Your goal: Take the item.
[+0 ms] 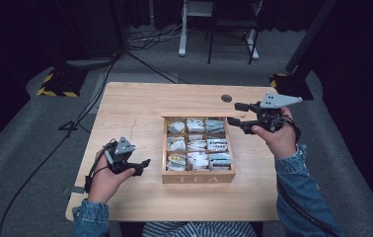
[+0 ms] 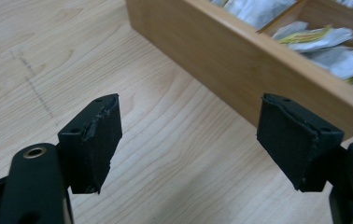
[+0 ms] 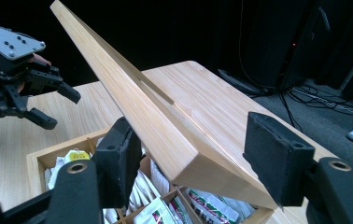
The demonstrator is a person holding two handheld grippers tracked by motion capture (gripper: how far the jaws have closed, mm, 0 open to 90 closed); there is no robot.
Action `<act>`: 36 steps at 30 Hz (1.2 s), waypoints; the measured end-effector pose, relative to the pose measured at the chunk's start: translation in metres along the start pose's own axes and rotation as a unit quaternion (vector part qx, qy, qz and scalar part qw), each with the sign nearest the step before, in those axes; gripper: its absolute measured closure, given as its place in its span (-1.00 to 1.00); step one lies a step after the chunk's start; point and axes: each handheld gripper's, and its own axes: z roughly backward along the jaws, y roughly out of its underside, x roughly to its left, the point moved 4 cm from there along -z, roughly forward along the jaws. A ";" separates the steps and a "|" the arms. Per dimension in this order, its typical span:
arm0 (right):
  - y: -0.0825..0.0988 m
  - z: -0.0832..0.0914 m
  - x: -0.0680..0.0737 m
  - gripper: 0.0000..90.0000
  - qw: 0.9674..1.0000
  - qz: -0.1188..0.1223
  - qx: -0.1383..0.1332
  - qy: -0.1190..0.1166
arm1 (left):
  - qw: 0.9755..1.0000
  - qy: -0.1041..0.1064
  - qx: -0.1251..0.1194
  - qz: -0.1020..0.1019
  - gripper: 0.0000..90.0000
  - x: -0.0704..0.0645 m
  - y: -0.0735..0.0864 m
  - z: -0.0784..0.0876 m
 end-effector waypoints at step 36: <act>0.000 -0.002 0.000 -0.17 1.000 0.003 -0.008 0.001 | 0.987 0.129 -0.033 -0.087 -0.39 -0.093 -0.090 -0.030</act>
